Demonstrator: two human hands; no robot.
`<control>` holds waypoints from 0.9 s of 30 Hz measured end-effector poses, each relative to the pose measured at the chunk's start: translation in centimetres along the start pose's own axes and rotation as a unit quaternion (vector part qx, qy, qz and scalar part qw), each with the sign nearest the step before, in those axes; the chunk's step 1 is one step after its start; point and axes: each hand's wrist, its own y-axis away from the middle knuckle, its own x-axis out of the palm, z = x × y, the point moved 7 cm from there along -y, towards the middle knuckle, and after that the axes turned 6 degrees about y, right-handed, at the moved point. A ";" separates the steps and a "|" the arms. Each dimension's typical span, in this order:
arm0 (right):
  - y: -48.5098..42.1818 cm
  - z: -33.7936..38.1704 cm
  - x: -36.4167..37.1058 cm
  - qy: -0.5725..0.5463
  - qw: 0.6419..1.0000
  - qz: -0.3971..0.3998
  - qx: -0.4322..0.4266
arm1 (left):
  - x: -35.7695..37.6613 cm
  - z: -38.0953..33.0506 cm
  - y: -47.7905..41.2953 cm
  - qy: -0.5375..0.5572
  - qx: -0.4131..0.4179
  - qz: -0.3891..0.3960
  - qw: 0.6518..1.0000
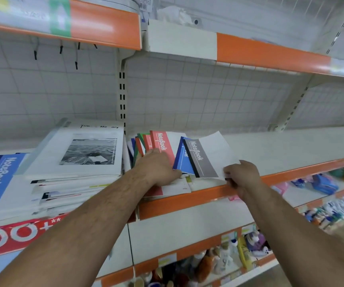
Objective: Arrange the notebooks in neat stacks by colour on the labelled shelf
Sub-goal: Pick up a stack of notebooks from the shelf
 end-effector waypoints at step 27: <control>5.8 0.8 0.2 -0.131 0.950 0.273 -0.080 | 2.3 -1.9 13.5 0.631 -0.256 -0.173 0.712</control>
